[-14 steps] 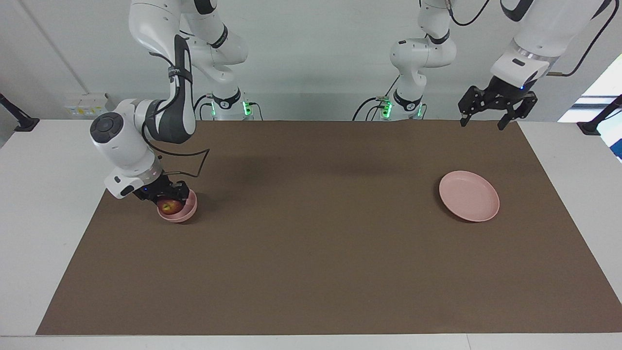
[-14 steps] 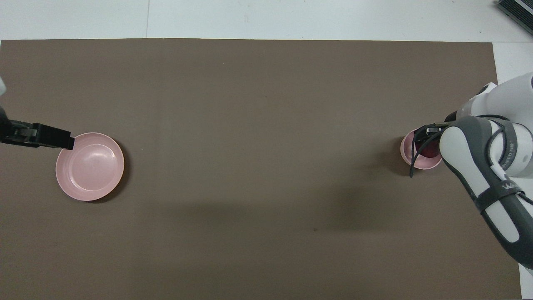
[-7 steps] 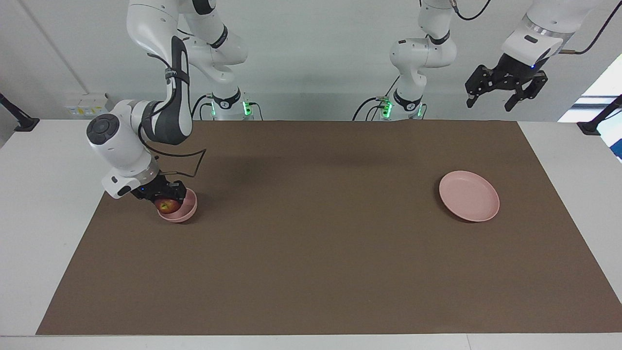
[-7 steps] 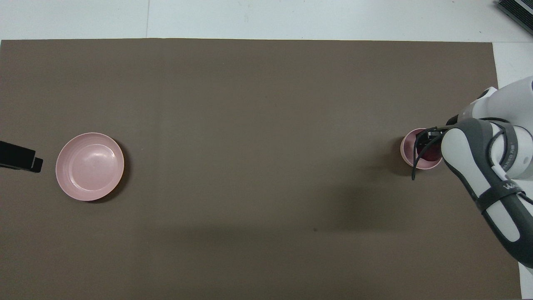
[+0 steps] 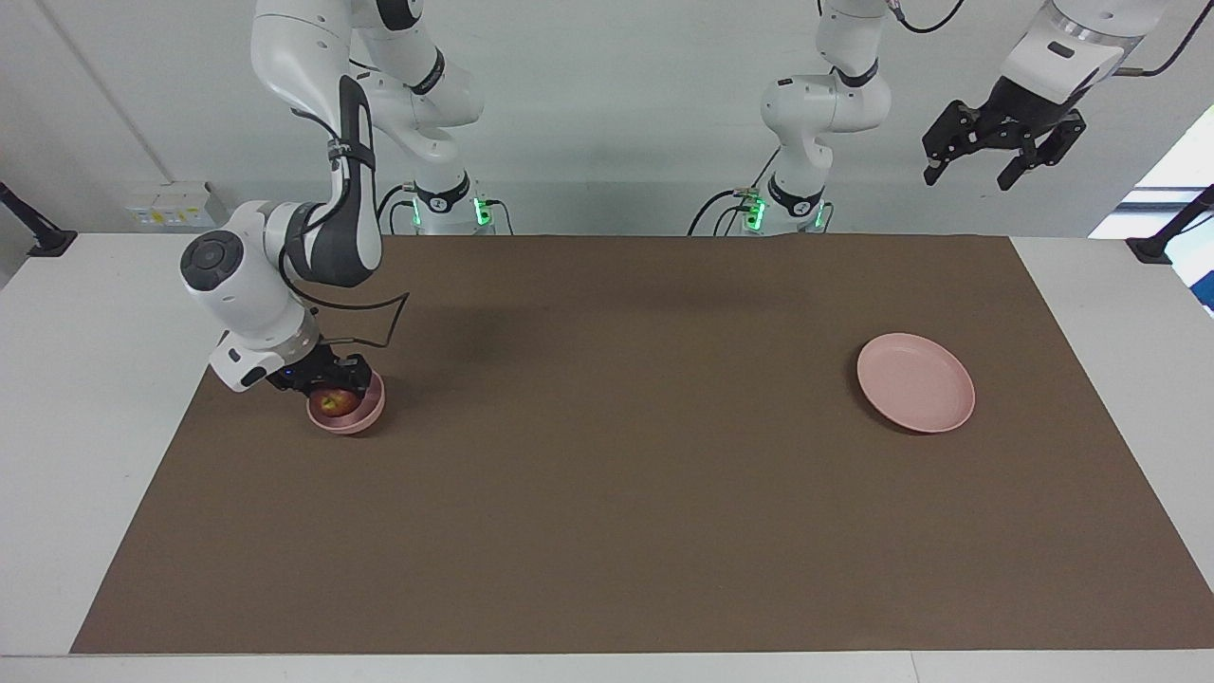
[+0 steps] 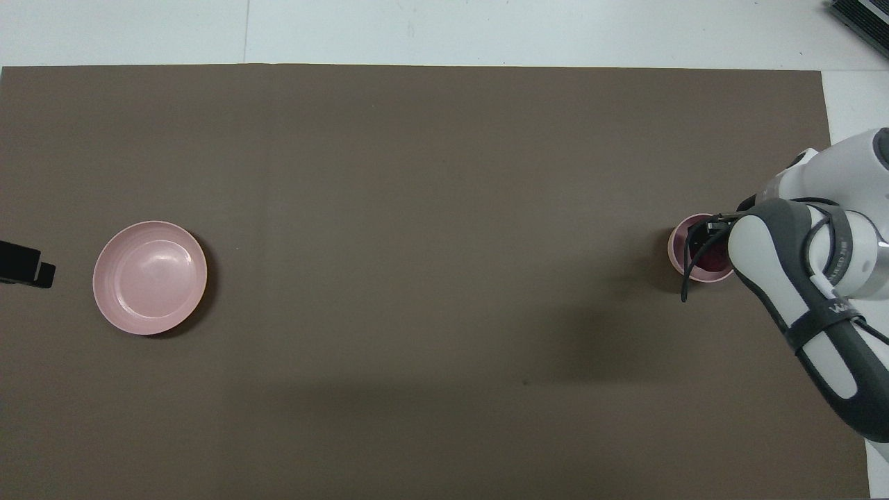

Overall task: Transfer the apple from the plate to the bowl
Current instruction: 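Lower the apple into the pink bowl and open the right gripper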

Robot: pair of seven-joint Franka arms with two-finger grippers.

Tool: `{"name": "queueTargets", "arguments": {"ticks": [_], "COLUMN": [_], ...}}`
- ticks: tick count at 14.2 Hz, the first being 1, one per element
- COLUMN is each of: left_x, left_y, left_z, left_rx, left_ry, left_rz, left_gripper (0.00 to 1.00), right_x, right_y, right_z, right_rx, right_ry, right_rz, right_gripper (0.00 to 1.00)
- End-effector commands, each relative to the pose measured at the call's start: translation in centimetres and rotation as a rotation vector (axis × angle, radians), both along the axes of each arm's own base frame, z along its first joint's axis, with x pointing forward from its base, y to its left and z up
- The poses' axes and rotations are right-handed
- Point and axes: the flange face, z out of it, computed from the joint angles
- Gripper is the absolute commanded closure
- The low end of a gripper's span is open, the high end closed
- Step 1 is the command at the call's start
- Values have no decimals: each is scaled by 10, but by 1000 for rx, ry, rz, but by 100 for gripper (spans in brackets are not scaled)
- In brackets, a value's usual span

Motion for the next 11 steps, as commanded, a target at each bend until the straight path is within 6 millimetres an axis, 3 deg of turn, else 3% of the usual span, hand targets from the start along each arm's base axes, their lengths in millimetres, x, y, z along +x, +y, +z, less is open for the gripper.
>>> {"name": "queueTargets", "arguments": {"ticks": [1,11], "left_x": [-4,-4], "left_y": [8,13], "left_z": [6,5], "left_rx": [21,24], "left_ry": [4,-4], "left_rz": [21,29], "left_gripper": [0,0], "right_x": [1,4], "right_y": [0,2], "right_z": [-8,-16], "right_rx": [-2,-6], "right_ry": [-7,-15], "right_rz": [-11,-14], "right_gripper": [100,100]}}
